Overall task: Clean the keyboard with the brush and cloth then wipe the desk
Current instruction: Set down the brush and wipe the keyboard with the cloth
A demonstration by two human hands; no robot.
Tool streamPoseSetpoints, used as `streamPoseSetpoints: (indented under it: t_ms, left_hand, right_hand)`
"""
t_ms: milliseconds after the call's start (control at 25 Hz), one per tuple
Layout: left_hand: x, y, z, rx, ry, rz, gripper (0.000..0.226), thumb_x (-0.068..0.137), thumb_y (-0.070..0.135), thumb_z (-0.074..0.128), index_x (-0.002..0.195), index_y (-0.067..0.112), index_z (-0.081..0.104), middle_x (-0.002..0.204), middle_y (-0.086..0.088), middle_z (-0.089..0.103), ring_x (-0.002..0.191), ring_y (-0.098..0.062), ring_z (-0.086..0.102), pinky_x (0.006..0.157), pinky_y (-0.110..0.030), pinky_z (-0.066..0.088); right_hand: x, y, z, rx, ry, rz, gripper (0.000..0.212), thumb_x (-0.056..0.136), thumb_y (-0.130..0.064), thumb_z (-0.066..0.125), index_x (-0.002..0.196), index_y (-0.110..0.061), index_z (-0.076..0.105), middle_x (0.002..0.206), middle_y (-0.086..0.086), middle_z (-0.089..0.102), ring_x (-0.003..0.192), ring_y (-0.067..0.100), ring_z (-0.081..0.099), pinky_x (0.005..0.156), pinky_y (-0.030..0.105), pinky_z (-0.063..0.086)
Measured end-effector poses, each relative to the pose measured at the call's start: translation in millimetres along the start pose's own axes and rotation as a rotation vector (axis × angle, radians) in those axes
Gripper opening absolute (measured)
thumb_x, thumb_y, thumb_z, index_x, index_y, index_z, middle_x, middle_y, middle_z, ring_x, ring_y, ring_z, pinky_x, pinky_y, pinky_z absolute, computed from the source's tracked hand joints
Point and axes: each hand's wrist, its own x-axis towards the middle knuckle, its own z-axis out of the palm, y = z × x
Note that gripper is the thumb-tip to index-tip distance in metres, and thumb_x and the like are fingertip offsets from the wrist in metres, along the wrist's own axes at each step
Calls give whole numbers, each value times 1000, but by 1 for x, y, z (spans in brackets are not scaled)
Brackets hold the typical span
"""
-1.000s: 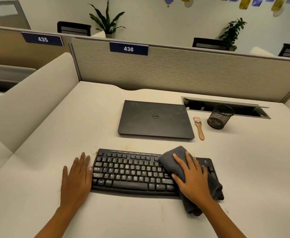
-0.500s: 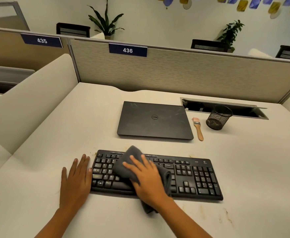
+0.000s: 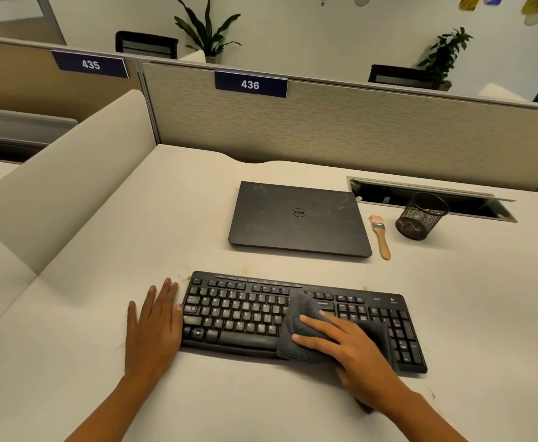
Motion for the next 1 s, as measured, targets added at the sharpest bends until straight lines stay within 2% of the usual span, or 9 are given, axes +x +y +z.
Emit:
streamPoseSetpoints:
  t_ms: [120, 280, 360, 440, 560, 680, 760, 880, 1000]
  left_hand:
    - [0, -1, 2, 30, -5, 2, 63, 98, 43, 10, 151, 18, 34, 157, 3, 32, 146, -23, 27, 117, -53, 16]
    - [0, -5, 2, 62, -29, 22, 61, 103, 41, 8, 148, 14, 40, 154, -3, 39, 140, -28, 37, 111, -58, 26]
    - [0, -10, 2, 84, -40, 60, 63, 104, 40, 4, 148, 13, 40, 152, -4, 41, 138, -28, 39, 109, -56, 28]
    - [1, -13, -1, 93, -37, 80, 64, 104, 43, 3, 149, 16, 39, 153, -1, 40, 140, -26, 38, 112, -51, 22]
    - [0, -15, 0, 84, -20, 95, 66, 102, 46, 0, 151, 18, 34, 156, 3, 34, 144, -21, 31, 116, -42, 8]
    - [0, -15, 0, 79, -10, 99, 65, 103, 44, 0, 151, 18, 35, 156, 3, 34, 144, -21, 31, 117, -41, 7]
    - [1, -14, -1, 87, -6, 115, 64, 103, 42, 1, 150, 17, 36, 155, 1, 36, 143, -23, 31, 116, -44, 9]
    - [1, -15, 1, 93, 10, 133, 62, 104, 39, 2, 150, 17, 37, 155, -2, 36, 143, -23, 29, 115, -46, 11]
    - [1, -16, 0, 92, 12, 135, 59, 105, 34, 3, 149, 15, 37, 153, -5, 39, 140, -27, 33, 112, -49, 15]
  right_hand:
    - [44, -27, 17, 56, -8, -141, 62, 85, -14, 58, 139, -42, 44, 152, -13, 37, 141, 22, 32, 104, 38, 41]
    - [115, -77, 47, 152, -34, -235, 55, 90, -11, 52, 140, -33, 46, 151, -3, 40, 141, 31, 32, 101, 44, 42]
    - [126, -83, 47, 180, -38, -263, 54, 90, -5, 54, 138, -29, 51, 148, -1, 44, 141, 30, 33, 101, 42, 41]
    - [113, -63, 38, 173, -22, -309, 52, 89, -3, 56, 134, -29, 55, 147, -4, 46, 140, 24, 35, 104, 40, 40]
    - [64, -11, 19, 93, -27, -245, 58, 89, -4, 54, 136, -38, 50, 149, -14, 40, 143, 14, 29, 109, 36, 37]
    - [28, 17, 4, 78, -30, -76, 60, 91, -13, 51, 141, -44, 40, 152, -21, 31, 144, 12, 25, 109, 39, 38]
    - [33, 5, 7, 68, 6, -61, 55, 92, -18, 45, 141, -42, 41, 152, -19, 32, 144, 14, 25, 109, 38, 38]
    - [72, -33, 25, 113, 14, -138, 51, 92, -23, 37, 141, -37, 44, 152, -13, 35, 144, 20, 26, 110, 35, 34]
    - [125, -64, 46, 187, -21, -185, 51, 93, -18, 39, 142, -32, 44, 153, -8, 36, 145, 25, 23, 110, 38, 31]
